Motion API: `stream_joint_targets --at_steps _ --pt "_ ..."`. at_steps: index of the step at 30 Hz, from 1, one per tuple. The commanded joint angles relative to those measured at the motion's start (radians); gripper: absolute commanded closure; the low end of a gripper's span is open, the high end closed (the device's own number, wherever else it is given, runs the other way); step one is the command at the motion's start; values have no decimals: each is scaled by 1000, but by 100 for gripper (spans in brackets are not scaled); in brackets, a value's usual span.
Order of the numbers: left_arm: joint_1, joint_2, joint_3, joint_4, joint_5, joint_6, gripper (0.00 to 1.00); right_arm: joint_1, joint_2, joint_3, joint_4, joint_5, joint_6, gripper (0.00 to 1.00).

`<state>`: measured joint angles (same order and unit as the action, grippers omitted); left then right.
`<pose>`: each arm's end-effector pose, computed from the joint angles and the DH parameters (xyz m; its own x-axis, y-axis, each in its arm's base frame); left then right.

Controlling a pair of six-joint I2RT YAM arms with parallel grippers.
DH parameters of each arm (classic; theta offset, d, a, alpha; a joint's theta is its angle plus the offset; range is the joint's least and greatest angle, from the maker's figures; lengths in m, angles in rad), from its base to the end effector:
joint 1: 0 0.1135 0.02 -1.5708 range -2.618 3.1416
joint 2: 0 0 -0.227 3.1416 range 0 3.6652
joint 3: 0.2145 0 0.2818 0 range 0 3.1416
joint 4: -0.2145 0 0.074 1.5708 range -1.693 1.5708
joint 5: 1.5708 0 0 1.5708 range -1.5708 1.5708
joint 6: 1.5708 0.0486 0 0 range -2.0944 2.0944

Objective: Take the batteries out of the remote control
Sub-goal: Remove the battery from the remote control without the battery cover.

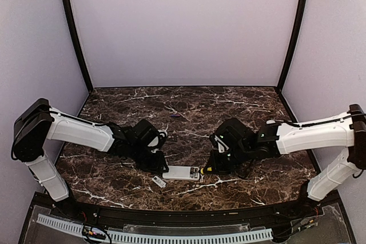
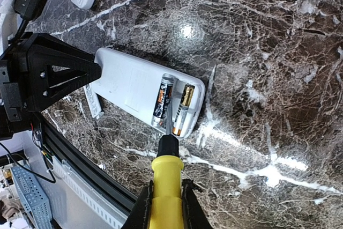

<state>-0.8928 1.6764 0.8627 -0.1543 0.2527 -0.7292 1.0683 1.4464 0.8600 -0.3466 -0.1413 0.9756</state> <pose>0.2071 -0.2765 0.0806 -0.9470 0.1474 -0.2856 0.2844 0.7980 -0.5313 0.1515 0.2899 0.1382 -0.9688 -0.0608 -0.2402 -0.1887 0.8092 0.5565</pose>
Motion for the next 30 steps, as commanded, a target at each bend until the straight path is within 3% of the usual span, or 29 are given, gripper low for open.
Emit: stream_joint_targets --at_steps 1,14,30 --pt "-5 18 -11 -10 13 4 76 28 43 60 -28 44 -25 100" --pt "-4 16 -10 -14 11 9 77 36 32 105 -113 95 -21 100" --pt "-4 22 -11 -11 13 9 77 37 0 109 -48 23 -23 100"
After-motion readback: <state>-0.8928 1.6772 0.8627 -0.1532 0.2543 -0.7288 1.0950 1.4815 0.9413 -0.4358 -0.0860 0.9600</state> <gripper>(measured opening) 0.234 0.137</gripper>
